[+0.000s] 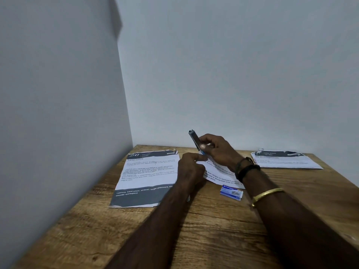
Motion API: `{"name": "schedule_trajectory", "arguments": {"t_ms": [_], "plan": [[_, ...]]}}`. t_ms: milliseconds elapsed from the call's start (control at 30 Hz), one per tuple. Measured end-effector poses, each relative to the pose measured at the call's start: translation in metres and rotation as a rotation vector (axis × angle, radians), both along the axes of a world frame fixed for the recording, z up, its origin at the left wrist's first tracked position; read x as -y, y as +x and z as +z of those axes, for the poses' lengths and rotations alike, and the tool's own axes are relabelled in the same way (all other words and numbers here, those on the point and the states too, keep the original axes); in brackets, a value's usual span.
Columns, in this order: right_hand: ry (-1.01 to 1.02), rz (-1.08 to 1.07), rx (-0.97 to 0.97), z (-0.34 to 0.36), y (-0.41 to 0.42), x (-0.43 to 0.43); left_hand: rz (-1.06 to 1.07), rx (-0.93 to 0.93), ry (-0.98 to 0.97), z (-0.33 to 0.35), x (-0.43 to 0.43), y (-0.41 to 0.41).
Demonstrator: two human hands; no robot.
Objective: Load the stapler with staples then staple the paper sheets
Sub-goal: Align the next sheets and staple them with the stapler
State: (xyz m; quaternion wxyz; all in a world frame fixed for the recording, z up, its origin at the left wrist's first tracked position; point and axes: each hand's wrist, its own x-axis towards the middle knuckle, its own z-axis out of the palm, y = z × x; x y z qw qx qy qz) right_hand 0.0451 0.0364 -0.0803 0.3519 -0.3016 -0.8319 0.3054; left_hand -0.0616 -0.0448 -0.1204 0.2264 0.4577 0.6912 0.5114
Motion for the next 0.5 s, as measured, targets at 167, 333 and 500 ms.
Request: {"name": "schedule_trajectory", "arguments": {"t_ms": [167,333,500], "plan": [[0.075,-0.104,-0.010,-0.0027,-0.0011,-0.0039,-0.012,0.031,-0.004,-0.0001,0.0000,0.0007],[0.082,-0.130,0.002,-0.0041,-0.0006,-0.0044,-0.021,0.039,-0.019,0.0002,0.0002,0.0018],[0.047,-0.136,-0.040,-0.0048,0.0003,-0.0046,-0.027,0.048,-0.024,-0.0002,0.0000,0.0020]]}}
